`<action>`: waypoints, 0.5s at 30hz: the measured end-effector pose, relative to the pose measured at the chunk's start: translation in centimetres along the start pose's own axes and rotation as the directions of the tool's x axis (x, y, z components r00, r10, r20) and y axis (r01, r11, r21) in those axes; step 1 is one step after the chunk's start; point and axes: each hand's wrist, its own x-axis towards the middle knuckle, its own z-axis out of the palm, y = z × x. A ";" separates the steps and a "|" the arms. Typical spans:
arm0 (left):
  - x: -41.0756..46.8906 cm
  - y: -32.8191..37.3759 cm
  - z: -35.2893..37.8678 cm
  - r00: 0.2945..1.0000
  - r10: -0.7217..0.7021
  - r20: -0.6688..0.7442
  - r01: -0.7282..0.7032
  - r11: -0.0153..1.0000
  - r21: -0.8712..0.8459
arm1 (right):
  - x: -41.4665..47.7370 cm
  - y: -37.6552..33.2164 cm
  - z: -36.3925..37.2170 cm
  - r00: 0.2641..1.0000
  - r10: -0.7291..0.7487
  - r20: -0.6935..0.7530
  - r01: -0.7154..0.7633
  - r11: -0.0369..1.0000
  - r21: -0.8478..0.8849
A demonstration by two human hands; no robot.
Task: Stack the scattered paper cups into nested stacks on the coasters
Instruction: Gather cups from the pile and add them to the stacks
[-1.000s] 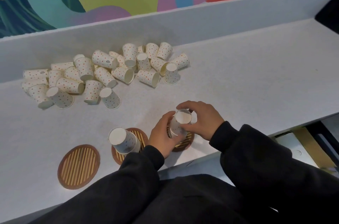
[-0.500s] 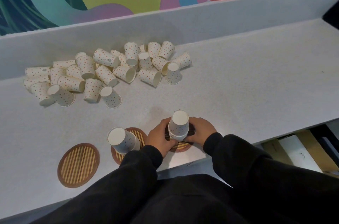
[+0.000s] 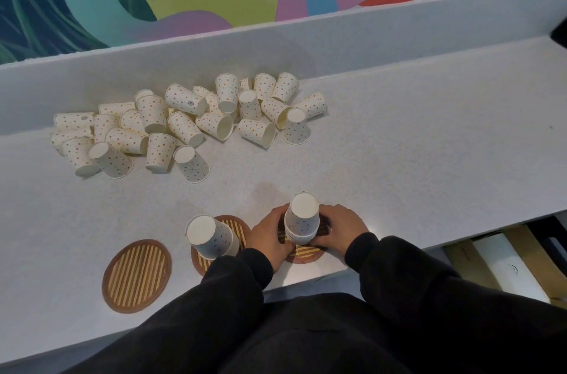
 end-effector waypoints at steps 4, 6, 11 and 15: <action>-0.3 0.0 0.1 1.000 -0.004 0.012 0.005 1.000 -0.025 | -0.1 0.1 0.2 1.000 0.003 -0.011 -0.003 1.000 0.002; -0.4 -0.1 0.0 1.000 -0.006 0.018 0.006 0.999 -0.036 | -0.1 0.2 0.3 1.000 0.002 -0.015 -0.003 1.000 -0.012; -0.7 -0.3 0.0 0.999 0.001 0.036 0.001 0.997 -0.072 | 0.0 0.2 0.1 1.000 -0.018 -0.013 0.017 0.999 -0.032; -0.9 0.0 0.1 0.999 0.024 0.048 -0.019 0.995 -0.100 | 0.1 0.2 -0.2 1.000 -0.018 -0.005 0.018 0.998 -0.055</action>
